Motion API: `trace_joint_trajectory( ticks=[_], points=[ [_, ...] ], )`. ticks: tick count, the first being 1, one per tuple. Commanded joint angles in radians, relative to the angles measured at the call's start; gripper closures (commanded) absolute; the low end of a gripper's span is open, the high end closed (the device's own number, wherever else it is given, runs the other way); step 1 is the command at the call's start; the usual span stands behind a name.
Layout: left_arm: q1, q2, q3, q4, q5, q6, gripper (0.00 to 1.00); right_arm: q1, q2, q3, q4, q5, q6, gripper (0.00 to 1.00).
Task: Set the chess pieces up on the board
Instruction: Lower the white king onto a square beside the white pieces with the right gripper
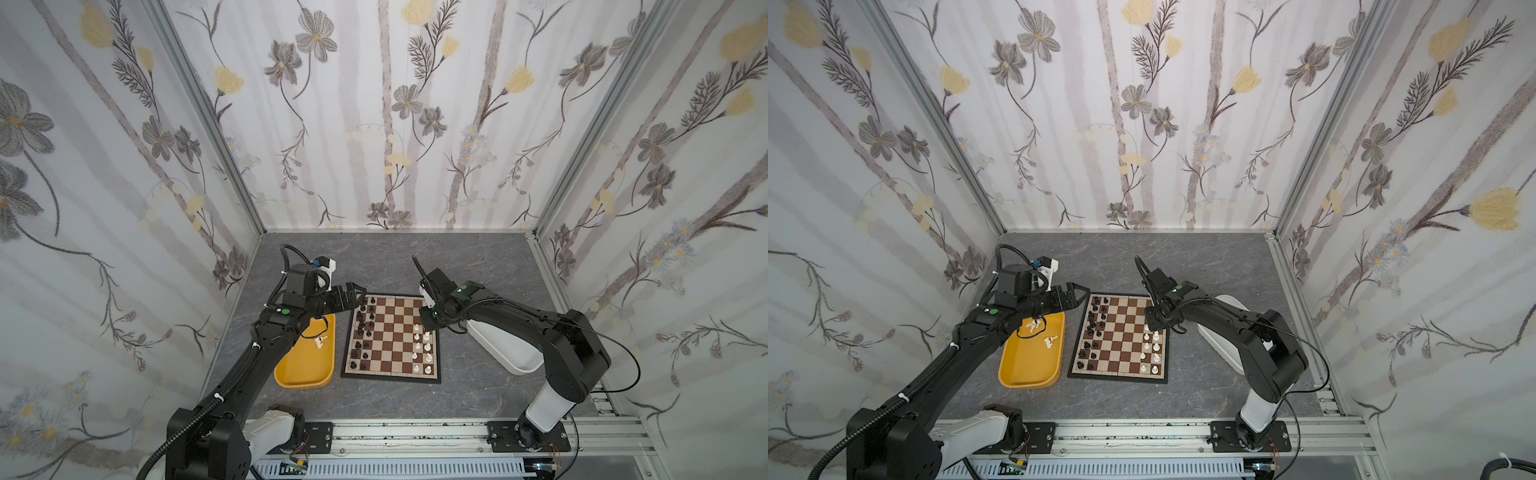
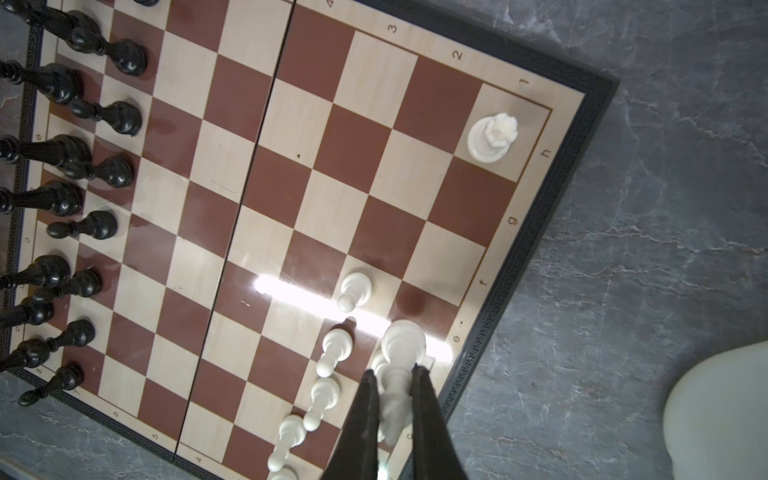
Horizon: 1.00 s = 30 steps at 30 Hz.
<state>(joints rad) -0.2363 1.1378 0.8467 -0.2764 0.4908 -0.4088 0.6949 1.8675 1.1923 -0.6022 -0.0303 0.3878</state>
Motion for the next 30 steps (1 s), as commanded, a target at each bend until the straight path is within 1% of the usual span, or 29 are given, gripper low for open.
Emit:
trace_joint_trajectory(
  ticks=[1,4,15,23,30],
  points=[
    [0.002,-0.012,-0.005,0.032,0.000,0.002,0.00,0.000,0.028,-0.003,0.058,-0.012,0.012,0.97],
    [0.002,-0.028,-0.009,0.029,-0.015,0.006,0.00,0.002,0.037,-0.012,0.065,-0.009,0.014,0.97],
    [0.003,-0.036,-0.013,0.037,-0.013,0.002,0.00,0.002,0.026,-0.031,0.048,0.023,0.025,0.96],
    [0.002,-0.041,-0.014,0.033,-0.016,0.003,0.00,0.000,0.019,-0.030,0.033,0.070,0.025,0.94],
    [0.002,-0.042,-0.015,0.032,-0.020,0.001,0.00,0.002,0.016,-0.041,0.040,0.058,0.025,0.93]
  ],
)
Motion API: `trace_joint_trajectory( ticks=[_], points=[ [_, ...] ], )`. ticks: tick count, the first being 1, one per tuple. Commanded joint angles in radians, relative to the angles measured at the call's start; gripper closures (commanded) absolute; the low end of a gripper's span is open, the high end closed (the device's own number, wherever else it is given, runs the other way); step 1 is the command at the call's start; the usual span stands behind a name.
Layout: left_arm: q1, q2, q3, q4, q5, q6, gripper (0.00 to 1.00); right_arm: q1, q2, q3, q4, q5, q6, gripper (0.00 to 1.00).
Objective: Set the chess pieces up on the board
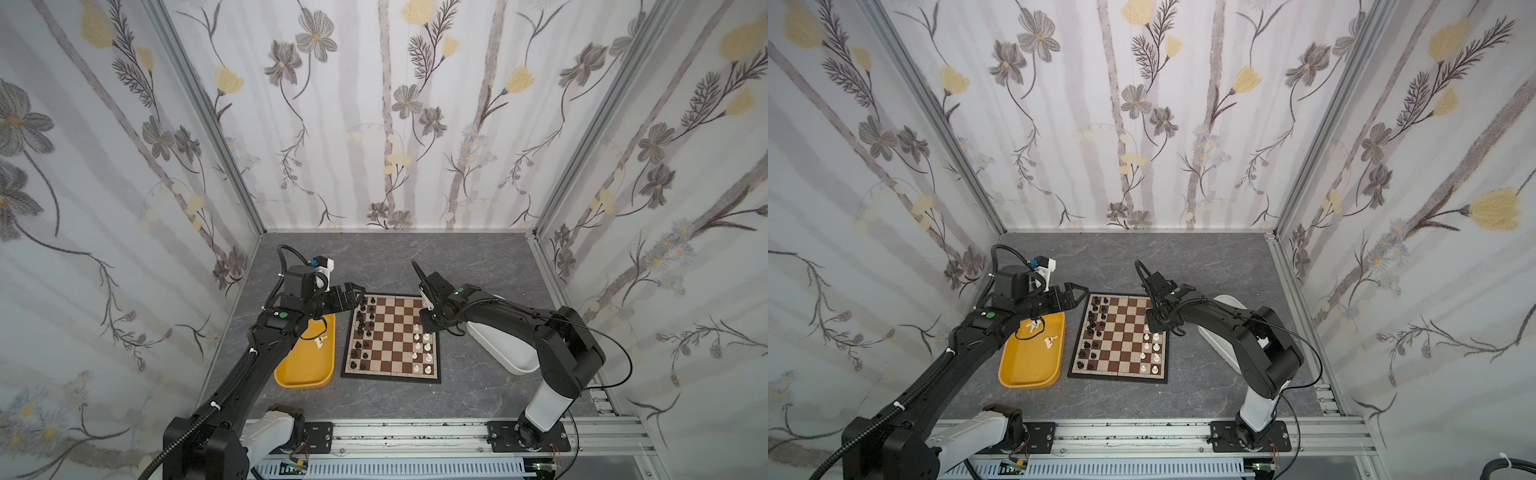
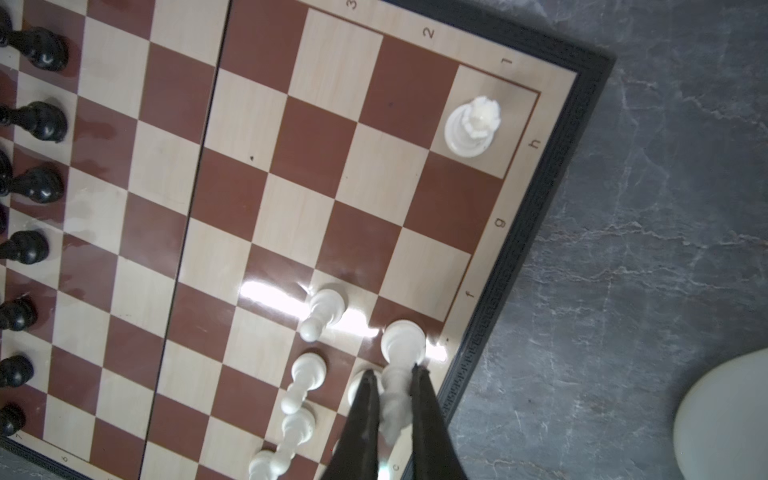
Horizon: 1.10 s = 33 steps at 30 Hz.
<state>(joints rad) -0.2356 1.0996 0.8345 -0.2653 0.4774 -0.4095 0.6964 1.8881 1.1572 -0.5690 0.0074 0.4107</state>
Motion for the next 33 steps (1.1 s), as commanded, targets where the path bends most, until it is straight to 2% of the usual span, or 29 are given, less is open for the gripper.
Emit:
trace_joint_trajectory(
  ticks=[1,8,12,15,18,23,25,27,30,33],
  points=[
    [0.002,-0.004,-0.002,0.019,-0.008,0.003,0.00,0.000,-0.004,-0.007,0.009,0.011,0.002,0.92],
    [0.001,-0.006,-0.003,0.016,-0.015,0.003,0.00,0.001,0.003,-0.007,0.020,-0.009,0.005,0.84],
    [0.001,-0.007,0.000,0.002,-0.048,-0.001,0.00,0.000,-0.005,0.001,0.018,-0.004,0.009,0.75],
    [0.001,-0.006,0.010,-0.044,-0.112,-0.007,0.00,-0.001,-0.027,0.029,0.009,0.019,0.014,0.66],
    [0.001,-0.007,0.031,-0.149,-0.215,-0.034,0.00,-0.006,-0.066,0.084,-0.008,0.038,0.013,0.54],
    [0.028,-0.033,0.113,-0.557,-0.385,-0.155,0.00,-0.011,-0.128,0.178,0.016,0.035,-0.018,0.31],
    [0.042,-0.028,0.130,-0.702,-0.420,-0.198,0.07,-0.013,-0.138,0.196,0.068,-0.017,-0.031,0.23],
    [0.061,0.005,0.127,-0.776,-0.411,-0.211,0.14,-0.014,-0.141,0.202,0.114,-0.065,-0.035,0.17],
    [0.078,0.063,0.079,-0.739,-0.344,-0.182,0.24,-0.013,-0.141,0.196,0.156,-0.119,-0.046,0.11],
    [0.079,0.142,0.061,-0.727,-0.368,-0.208,0.32,-0.013,-0.154,0.173,0.170,-0.144,-0.059,0.10]
  ],
)
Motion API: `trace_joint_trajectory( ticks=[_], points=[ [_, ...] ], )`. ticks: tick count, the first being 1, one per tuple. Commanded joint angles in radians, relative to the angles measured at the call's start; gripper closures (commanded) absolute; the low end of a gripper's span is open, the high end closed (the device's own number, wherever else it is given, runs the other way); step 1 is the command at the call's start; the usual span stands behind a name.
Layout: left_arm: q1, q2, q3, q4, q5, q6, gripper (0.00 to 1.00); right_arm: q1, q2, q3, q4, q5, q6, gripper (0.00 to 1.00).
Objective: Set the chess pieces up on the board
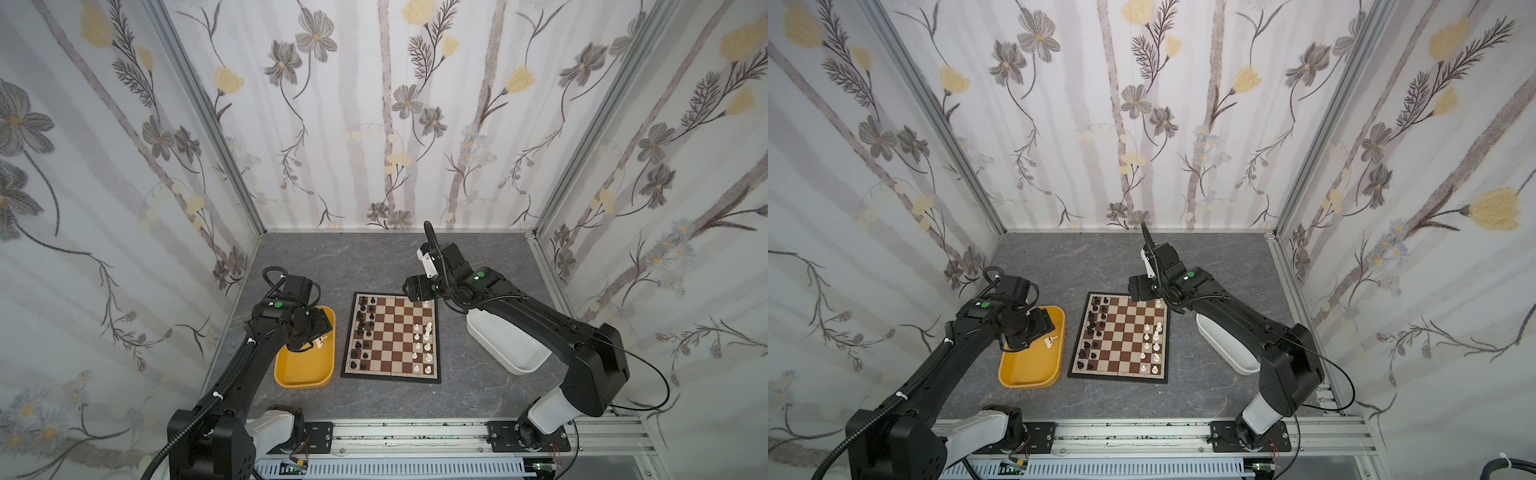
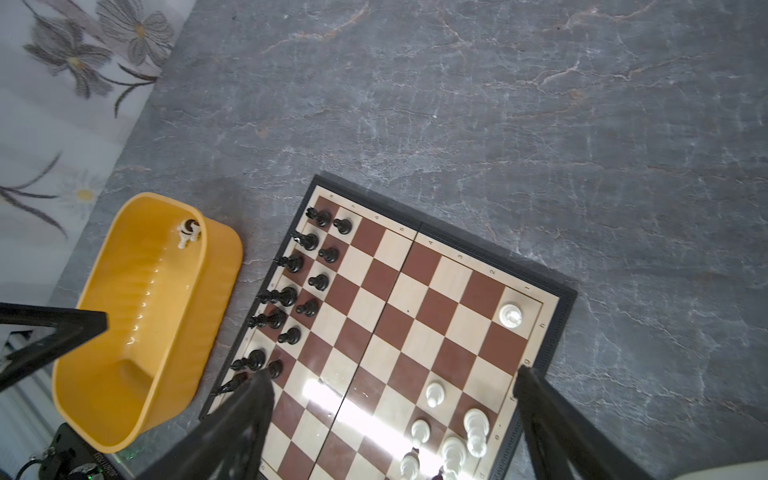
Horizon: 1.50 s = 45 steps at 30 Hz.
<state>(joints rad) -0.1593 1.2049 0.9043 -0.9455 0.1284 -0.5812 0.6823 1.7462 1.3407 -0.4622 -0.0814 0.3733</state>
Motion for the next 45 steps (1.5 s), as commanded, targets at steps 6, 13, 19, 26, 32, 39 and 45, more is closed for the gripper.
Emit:
trace_joint_trajectory(
  ticks=[6,13,19,26,32,39,45],
  points=[
    [0.020,0.172,-0.012,0.031,-0.125,-0.134,0.51,-0.001,-0.057,-0.089,0.113,-0.095,-0.005,0.13],
    [0.076,0.288,-0.008,0.181,-0.132,-0.147,0.56,-0.001,-0.089,-0.123,0.134,-0.123,0.010,0.15],
    [0.075,0.371,-0.004,0.254,-0.057,-0.132,0.61,-0.004,-0.114,-0.142,0.138,-0.116,0.016,0.14],
    [0.076,0.389,-0.017,0.232,-0.081,-0.138,0.68,-0.014,-0.124,-0.158,0.142,-0.119,0.024,0.14],
    [0.076,0.380,-0.029,0.195,-0.069,-0.175,0.57,-0.024,-0.131,-0.170,0.144,-0.121,0.026,0.14],
    [0.086,0.307,-0.048,0.170,-0.066,-0.219,0.47,-0.027,-0.138,-0.193,0.163,-0.135,0.032,0.14],
    [0.089,0.310,-0.055,0.186,-0.059,-0.267,0.48,-0.027,-0.143,-0.207,0.171,-0.143,0.030,0.14]
  ],
)
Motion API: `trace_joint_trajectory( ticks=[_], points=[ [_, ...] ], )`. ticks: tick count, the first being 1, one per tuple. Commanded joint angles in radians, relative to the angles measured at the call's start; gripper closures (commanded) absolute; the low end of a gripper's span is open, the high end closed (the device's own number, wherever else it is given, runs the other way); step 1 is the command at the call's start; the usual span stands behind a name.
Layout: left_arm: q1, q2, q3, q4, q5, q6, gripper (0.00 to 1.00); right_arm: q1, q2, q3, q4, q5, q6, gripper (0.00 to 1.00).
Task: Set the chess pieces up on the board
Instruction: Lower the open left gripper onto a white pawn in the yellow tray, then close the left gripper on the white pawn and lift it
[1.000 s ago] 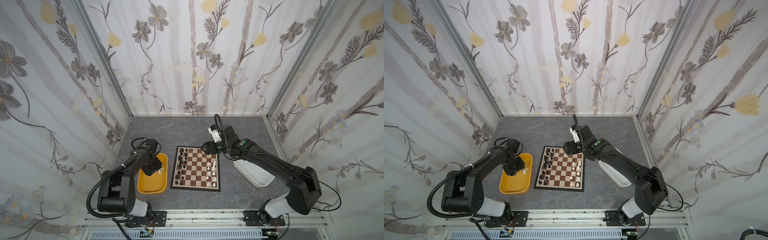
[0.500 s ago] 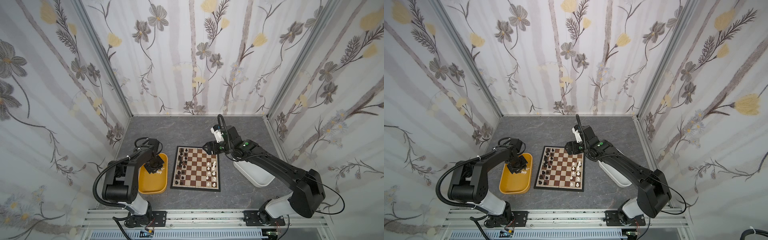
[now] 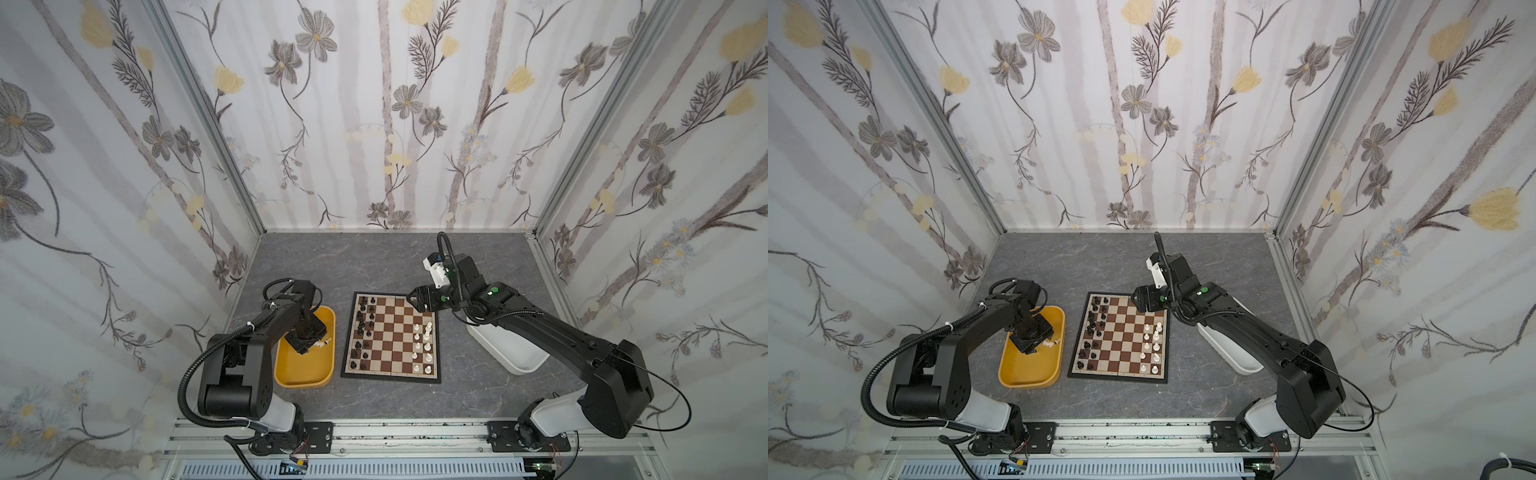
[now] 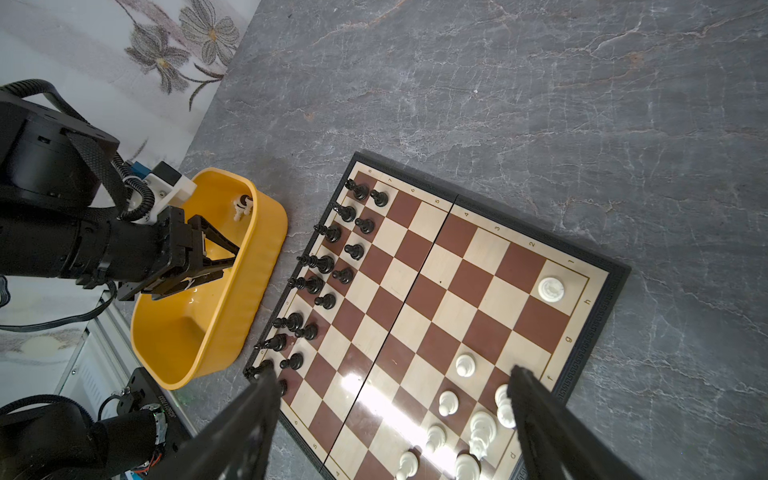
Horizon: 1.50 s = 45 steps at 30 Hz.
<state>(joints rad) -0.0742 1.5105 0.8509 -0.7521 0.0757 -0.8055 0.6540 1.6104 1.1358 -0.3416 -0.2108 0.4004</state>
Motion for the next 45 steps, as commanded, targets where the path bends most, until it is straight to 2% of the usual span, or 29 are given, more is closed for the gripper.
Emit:
trace_joint_trajectory(
  ticks=[1,13,33,36,39,45],
  points=[
    [0.005,0.005,-0.005,-0.001,-0.002,-0.053,0.48,0.000,-0.007,-0.004,0.049,-0.016,0.002,0.13],
    [0.005,0.054,-0.012,0.065,-0.003,-0.126,0.52,0.000,-0.070,-0.043,0.064,-0.037,0.000,0.05],
    [0.005,0.108,-0.003,0.076,0.023,-0.140,0.76,-0.005,-0.107,-0.073,0.073,-0.026,0.015,0.06],
    [0.005,0.081,-0.007,0.067,0.012,-0.129,0.78,-0.006,-0.109,-0.077,0.085,-0.028,0.020,0.07],
    [0.005,-0.004,-0.015,0.057,0.000,-0.126,0.79,-0.005,-0.111,-0.087,0.116,-0.041,0.028,0.07],
    [0.005,-0.214,0.034,-0.017,0.028,-0.149,0.79,-0.003,-0.124,-0.149,0.359,-0.129,0.100,0.07]
  ],
)
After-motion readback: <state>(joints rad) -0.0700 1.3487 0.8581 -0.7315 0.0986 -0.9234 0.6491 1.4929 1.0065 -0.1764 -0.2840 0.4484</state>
